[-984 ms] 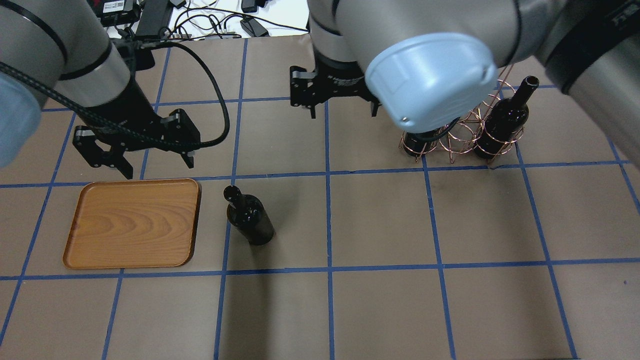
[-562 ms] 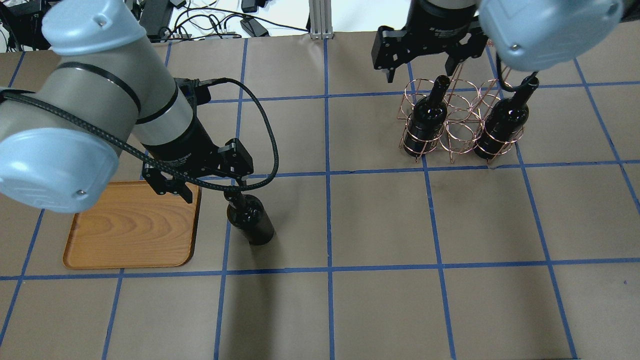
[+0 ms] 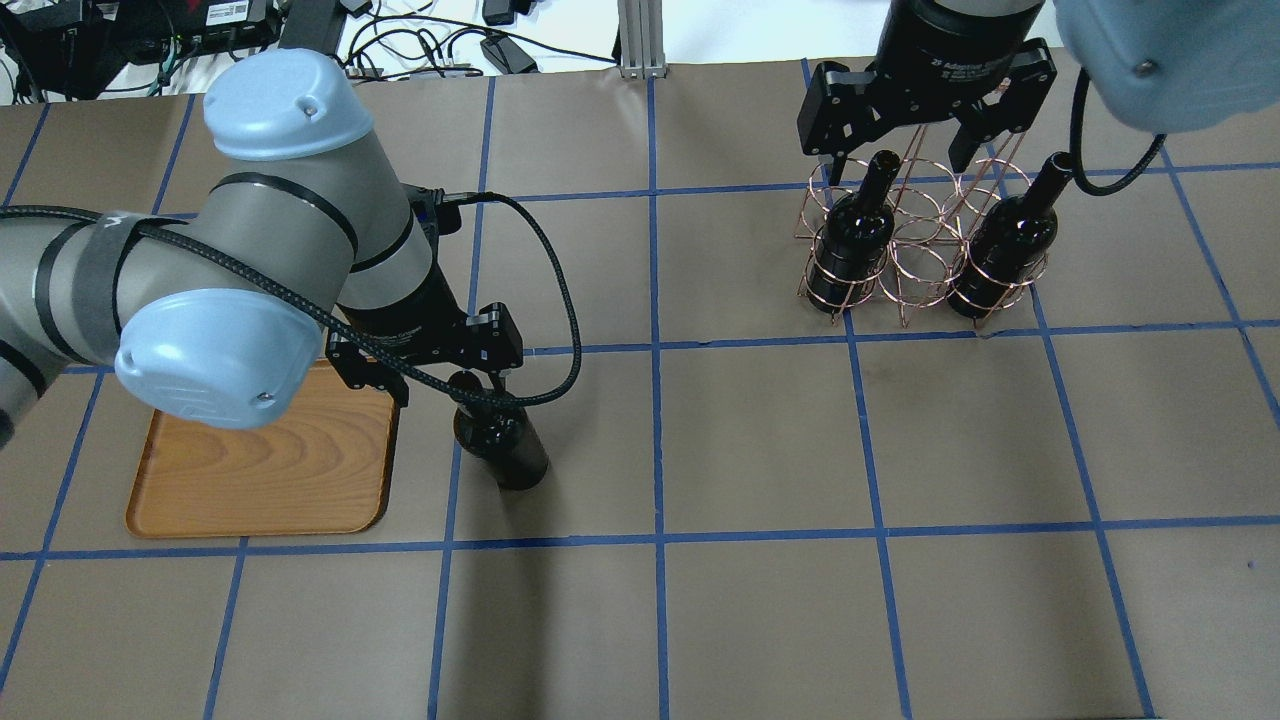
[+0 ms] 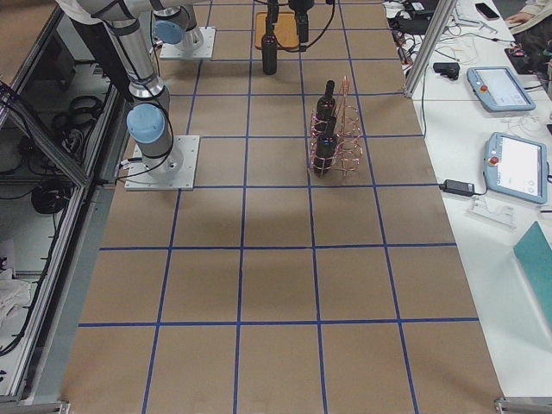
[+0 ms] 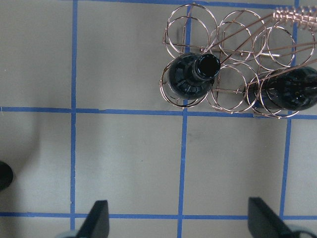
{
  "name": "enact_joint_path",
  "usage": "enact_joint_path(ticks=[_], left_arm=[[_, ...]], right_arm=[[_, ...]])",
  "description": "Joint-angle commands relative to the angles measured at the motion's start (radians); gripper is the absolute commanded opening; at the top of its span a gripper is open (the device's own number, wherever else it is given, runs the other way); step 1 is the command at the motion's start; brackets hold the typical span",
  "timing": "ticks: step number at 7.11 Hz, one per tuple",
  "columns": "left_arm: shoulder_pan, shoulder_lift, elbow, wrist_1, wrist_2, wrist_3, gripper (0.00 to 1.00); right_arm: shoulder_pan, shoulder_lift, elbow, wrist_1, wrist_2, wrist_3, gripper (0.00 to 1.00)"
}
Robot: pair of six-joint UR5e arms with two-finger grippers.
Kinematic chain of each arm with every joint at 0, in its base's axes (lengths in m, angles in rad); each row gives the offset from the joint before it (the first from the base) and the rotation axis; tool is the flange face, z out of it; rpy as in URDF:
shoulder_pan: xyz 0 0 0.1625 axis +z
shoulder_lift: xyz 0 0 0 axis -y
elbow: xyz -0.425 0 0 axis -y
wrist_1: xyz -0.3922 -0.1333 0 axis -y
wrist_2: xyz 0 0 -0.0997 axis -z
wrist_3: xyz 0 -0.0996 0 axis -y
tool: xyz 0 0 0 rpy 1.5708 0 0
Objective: Take wine from basket and place on tray
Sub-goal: 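Grasp the bottle neck with the left gripper and move it over the tray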
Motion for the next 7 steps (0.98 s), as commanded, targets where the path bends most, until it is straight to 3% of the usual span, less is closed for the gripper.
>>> enact_joint_path(ticks=[1, 2, 3, 4, 6, 7], left_arm=[[-0.028, -0.014, 0.002, 0.002, -0.007, -0.043, 0.94], [-0.028, -0.017, 0.006, 0.003, -0.005, -0.045, 0.88], [-0.030, -0.015, 0.009, 0.002, -0.005, -0.051, 0.48], [-0.030, -0.015, 0.009, 0.002, -0.005, -0.050, 0.25], [-0.028, -0.014, 0.013, 0.003, 0.004, -0.036, 0.00], [-0.021, -0.009, 0.039, 0.005, 0.006, -0.016, 0.00]], right_arm=[[-0.019, -0.001, 0.002, 0.010, 0.012, -0.007, 1.00], [-0.029, -0.001, 0.002, 0.010, 0.012, -0.038, 1.00], [-0.043, -0.001, 0.002, 0.010, 0.014, -0.053, 1.00], [-0.069, -0.003, 0.000, 0.006, 0.050, -0.112, 1.00], [-0.140, -0.016, 0.002, 0.015, 0.041, -0.127, 1.00], [-0.154, -0.018, 0.003, 0.018, 0.049, -0.124, 1.00]])
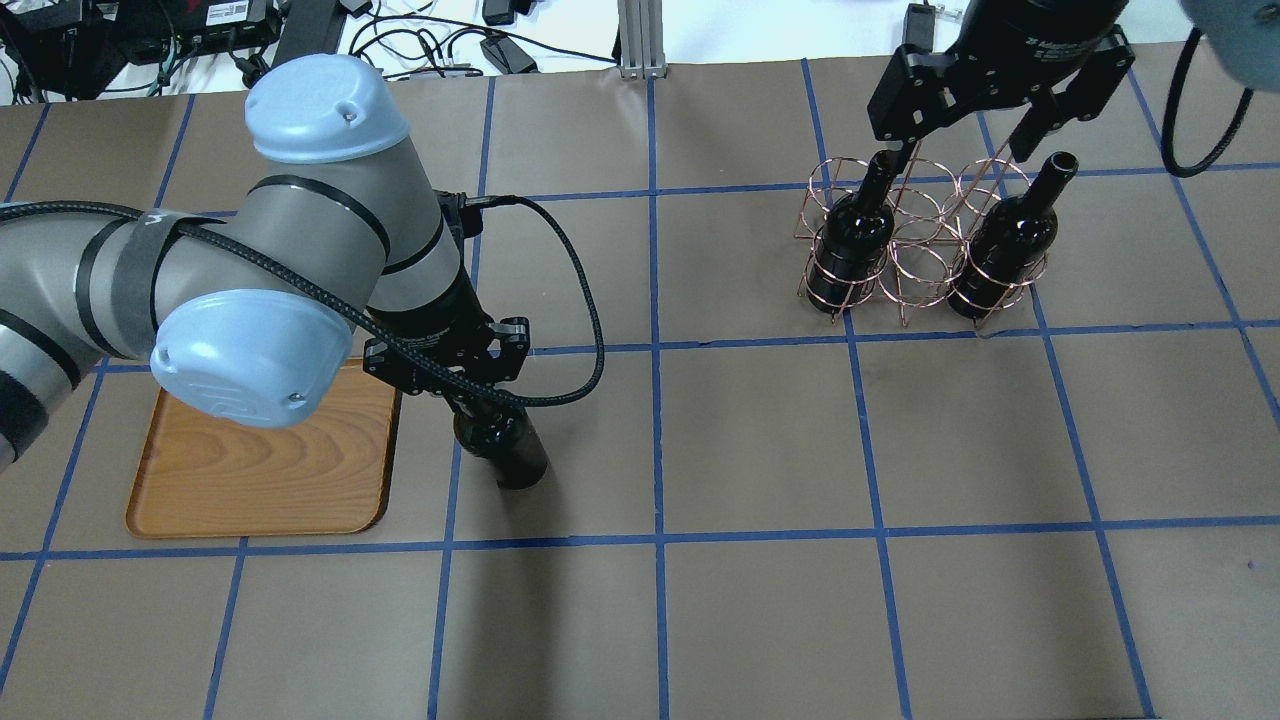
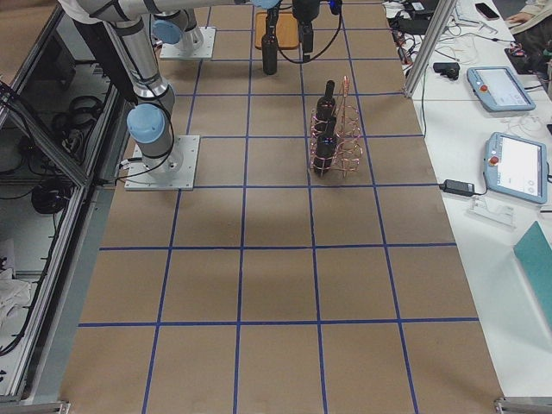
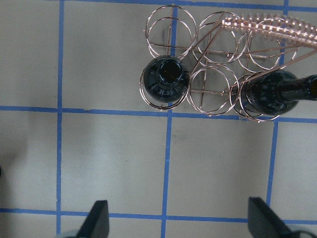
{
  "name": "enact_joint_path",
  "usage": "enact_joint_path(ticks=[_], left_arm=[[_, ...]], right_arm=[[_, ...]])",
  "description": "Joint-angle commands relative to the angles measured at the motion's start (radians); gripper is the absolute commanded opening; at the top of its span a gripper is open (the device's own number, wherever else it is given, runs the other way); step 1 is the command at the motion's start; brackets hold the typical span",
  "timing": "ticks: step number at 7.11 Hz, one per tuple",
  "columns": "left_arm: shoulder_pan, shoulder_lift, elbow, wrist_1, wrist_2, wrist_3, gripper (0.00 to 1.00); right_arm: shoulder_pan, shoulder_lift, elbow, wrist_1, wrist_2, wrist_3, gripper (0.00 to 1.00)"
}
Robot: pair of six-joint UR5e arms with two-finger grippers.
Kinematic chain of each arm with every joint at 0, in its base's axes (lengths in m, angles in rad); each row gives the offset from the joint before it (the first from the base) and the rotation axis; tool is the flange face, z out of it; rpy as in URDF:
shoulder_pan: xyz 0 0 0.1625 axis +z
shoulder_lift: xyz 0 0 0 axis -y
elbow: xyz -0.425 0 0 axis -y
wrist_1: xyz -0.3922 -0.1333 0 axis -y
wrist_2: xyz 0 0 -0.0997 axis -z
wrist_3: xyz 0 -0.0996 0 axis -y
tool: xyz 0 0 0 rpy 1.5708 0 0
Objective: Take wine from basket and place on tray
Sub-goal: 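Grasp the bottle neck with the left gripper and move it over the tray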
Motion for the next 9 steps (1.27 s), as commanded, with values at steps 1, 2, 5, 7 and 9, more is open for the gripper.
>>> enact_joint_path(ticks=[1, 2, 5, 7, 9], left_arm=[[0.016, 0.009, 0.077, -0.015, 0.032, 0.126, 0.00], [0.061, 0.030, 0.114, -0.047, 0.052, 0.203, 0.00], [0.352, 0.088, 0.061, -0.118, 0.086, 0.567, 0.00], [0.577, 0.124, 0.047, -0.123, 0.106, 0.780, 0.00], [0.629, 0.112, 0.039, -0.114, 0.094, 0.830, 0.00]], right_arm=[[-0.027, -0.003, 0.002, 0.004, 0.006, 0.003, 1.00], [-0.027, -0.003, 0.002, 0.004, 0.006, 0.003, 1.00], [-0.026, -0.005, 0.002, 0.006, -0.008, -0.012, 1.00], [-0.026, -0.006, 0.020, 0.004, -0.009, -0.008, 1.00], [-0.026, -0.011, 0.026, 0.006, -0.009, -0.003, 1.00]])
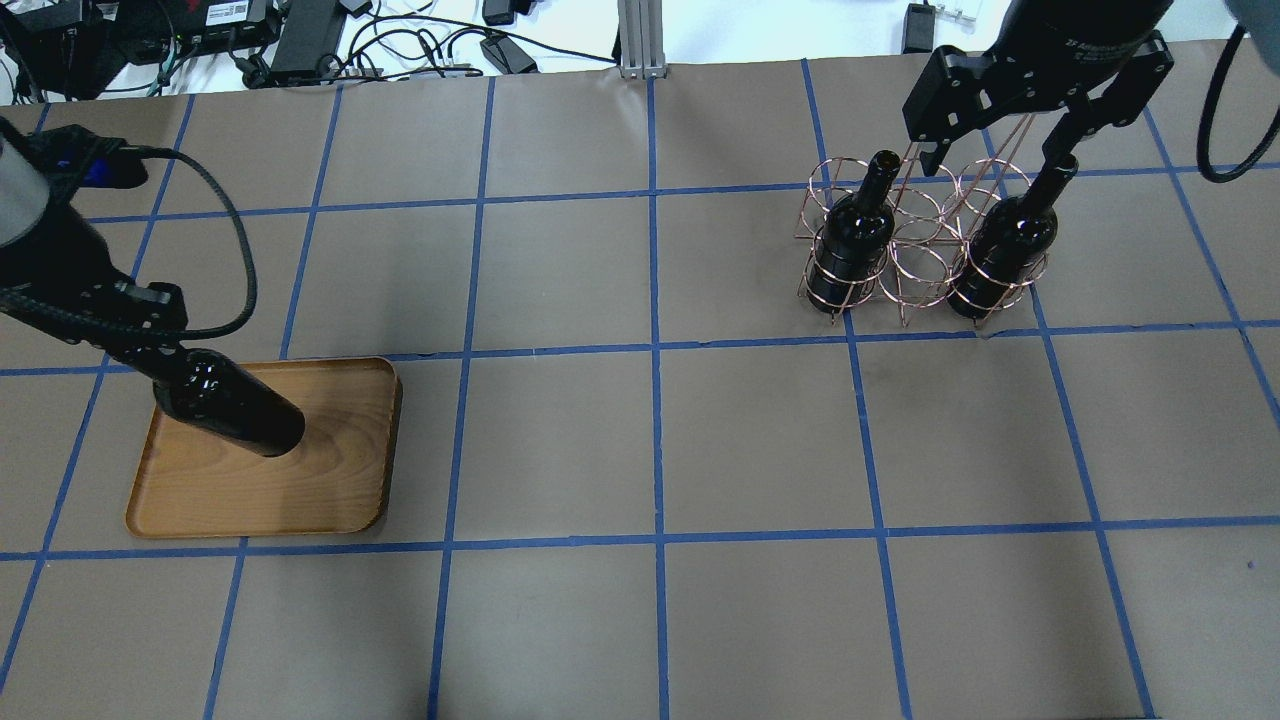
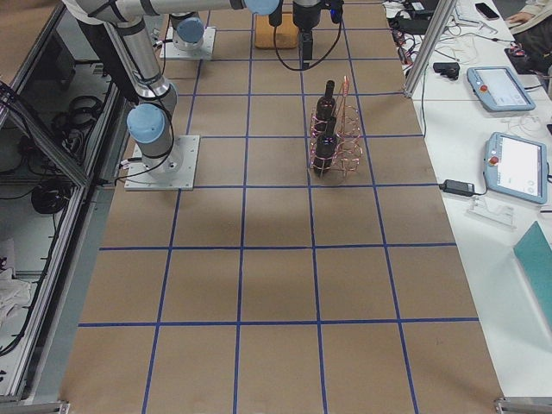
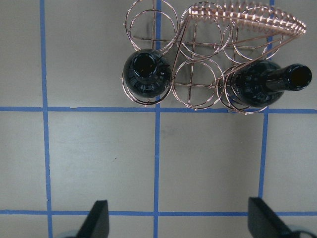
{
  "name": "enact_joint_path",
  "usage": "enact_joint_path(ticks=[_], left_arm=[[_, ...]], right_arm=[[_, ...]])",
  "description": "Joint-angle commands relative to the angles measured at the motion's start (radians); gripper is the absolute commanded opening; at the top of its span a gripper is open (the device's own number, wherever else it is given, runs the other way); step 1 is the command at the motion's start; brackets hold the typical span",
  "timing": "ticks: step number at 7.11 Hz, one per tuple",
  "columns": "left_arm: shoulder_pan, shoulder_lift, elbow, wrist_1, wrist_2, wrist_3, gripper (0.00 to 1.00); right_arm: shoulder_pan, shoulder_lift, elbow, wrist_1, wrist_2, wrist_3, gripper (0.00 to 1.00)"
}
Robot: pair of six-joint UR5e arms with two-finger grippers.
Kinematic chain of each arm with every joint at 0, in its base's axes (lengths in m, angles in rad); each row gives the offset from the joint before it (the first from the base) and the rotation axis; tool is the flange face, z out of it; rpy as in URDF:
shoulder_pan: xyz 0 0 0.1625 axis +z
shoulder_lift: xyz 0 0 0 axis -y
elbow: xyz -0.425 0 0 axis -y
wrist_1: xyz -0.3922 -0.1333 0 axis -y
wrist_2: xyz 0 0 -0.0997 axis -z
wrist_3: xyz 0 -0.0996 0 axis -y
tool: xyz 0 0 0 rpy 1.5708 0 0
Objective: Take wine from basket and place on tray
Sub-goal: 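Lower the bottle onto the tray and open the left gripper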
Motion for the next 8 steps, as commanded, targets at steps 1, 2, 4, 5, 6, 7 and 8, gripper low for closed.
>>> enact_joint_path(ticks=[1, 2, 4, 5, 6, 7, 8], left_arm=[[0.045, -0.016, -0.005, 0.029, -0.001, 0.067, 0.00], [0.070, -0.027, -0.014, 0.034, -0.003, 0.076, 0.00], [0.082, -0.035, -0.052, 0.035, -0.024, 0.096, 0.00], [0.087, -0.035, -0.056, 0.035, -0.021, 0.113, 0.00], [0.082, -0.041, -0.056, 0.037, -0.023, 0.110, 0.00], [0.082, -0.045, -0.054, 0.056, -0.018, 0.110, 0.00], [0.082, -0.045, -0.056, 0.057, -0.021, 0.108, 0.00]], right_arm=[[0.000, -0.002, 0.005, 0.001, 0.000, 0.003, 1.00], [0.000, -0.002, 0.015, 0.000, 0.001, 0.003, 1.00], [0.000, -0.007, 0.021, 0.000, 0.001, 0.003, 1.00], [0.000, -0.007, 0.021, 0.000, 0.001, 0.003, 1.00], [0.000, -0.008, 0.021, 0.000, 0.001, 0.002, 1.00], [0.000, -0.008, 0.021, 0.000, 0.001, 0.002, 1.00], [0.000, -0.008, 0.021, 0.000, 0.001, 0.002, 1.00]])
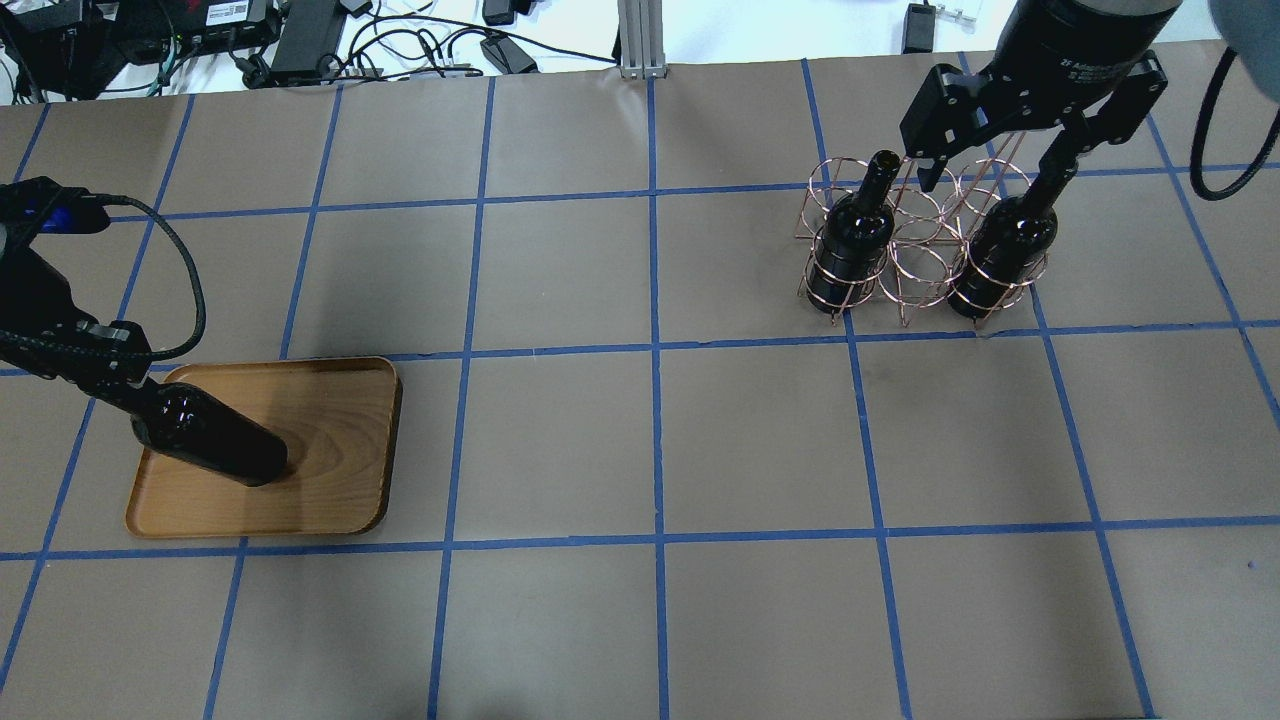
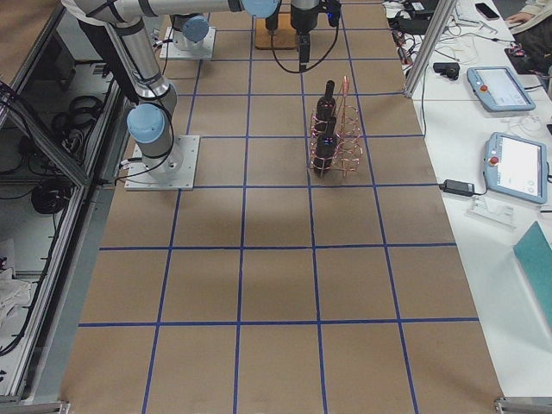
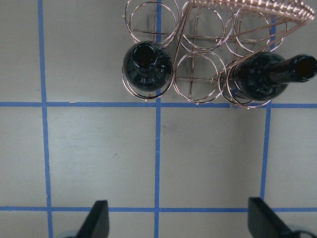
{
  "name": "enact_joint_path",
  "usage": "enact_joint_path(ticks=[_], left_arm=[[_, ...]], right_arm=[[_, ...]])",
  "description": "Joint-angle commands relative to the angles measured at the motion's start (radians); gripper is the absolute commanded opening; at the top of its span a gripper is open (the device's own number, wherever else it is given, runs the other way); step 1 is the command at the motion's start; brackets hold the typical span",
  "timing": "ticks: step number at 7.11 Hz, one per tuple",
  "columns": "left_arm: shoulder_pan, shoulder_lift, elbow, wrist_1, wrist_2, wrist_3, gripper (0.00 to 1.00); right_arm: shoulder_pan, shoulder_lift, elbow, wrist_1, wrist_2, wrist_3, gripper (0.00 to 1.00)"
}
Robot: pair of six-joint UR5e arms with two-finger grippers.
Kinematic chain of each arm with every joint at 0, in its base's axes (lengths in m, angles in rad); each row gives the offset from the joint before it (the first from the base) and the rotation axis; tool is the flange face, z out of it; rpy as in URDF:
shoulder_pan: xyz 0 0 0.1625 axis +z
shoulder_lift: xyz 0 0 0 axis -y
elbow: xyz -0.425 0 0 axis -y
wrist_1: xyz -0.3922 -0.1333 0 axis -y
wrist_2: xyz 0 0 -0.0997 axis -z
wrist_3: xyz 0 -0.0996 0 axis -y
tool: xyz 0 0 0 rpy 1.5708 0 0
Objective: Take wine from basket and place on tray
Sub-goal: 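Lower the bottle onto the tray and open the left gripper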
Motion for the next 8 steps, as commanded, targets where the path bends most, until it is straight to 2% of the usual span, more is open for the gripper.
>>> enact_joint_path(ticks=[1, 2, 3, 4, 6, 7, 8], left_arm=[[0.000, -0.002, -0.001, 0.006, 0.001, -0.001, 0.00], [0.000, -0.004, -0.001, 0.006, -0.003, -0.002, 0.52], [0.000, -0.004, -0.001, 0.006, -0.001, -0.002, 0.66], [0.000, -0.002, 0.001, 0.008, -0.001, -0.004, 0.75], [-0.011, 0.010, 0.025, 0.018, -0.007, -0.063, 0.84], [-0.045, 0.021, 0.092, 0.008, -0.025, -0.102, 0.85], [-0.113, 0.021, 0.187, -0.017, -0.048, -0.198, 0.94]], right_arm=[[0.000, 0.000, 0.000, 0.002, 0.000, 0.000, 1.00], [0.000, 0.000, 0.000, 0.000, 0.000, -0.002, 1.00], [0.000, 0.000, 0.000, 0.002, 0.000, -0.002, 1.00], [0.000, 0.000, 0.000, 0.002, 0.000, -0.002, 1.00], [0.000, 0.000, 0.000, 0.002, 0.000, -0.002, 1.00], [0.000, 0.000, 0.000, 0.002, 0.000, -0.002, 1.00], [0.000, 0.000, 0.000, 0.002, 0.002, -0.002, 1.00]])
